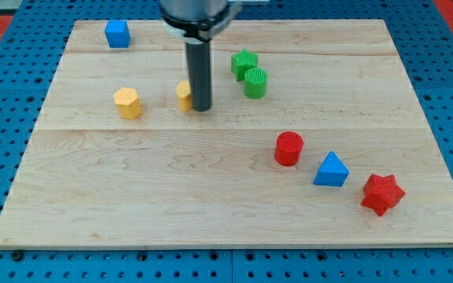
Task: Push the red circle towards bottom left
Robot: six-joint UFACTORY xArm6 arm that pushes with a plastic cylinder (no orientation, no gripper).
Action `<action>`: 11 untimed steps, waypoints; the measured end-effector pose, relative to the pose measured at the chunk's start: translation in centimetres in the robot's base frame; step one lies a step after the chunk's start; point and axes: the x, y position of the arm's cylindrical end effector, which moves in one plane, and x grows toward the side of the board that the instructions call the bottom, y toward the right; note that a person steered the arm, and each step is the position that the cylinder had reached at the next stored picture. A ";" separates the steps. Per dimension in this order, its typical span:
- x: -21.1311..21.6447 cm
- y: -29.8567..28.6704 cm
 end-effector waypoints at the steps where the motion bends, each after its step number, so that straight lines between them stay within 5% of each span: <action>1: -3.3 3.4; 4: -0.5 -8.4; 5: -0.5 -4.0; 7: 2.9 16.8; 9: 9.9 15.9; 11: 12.7 7.7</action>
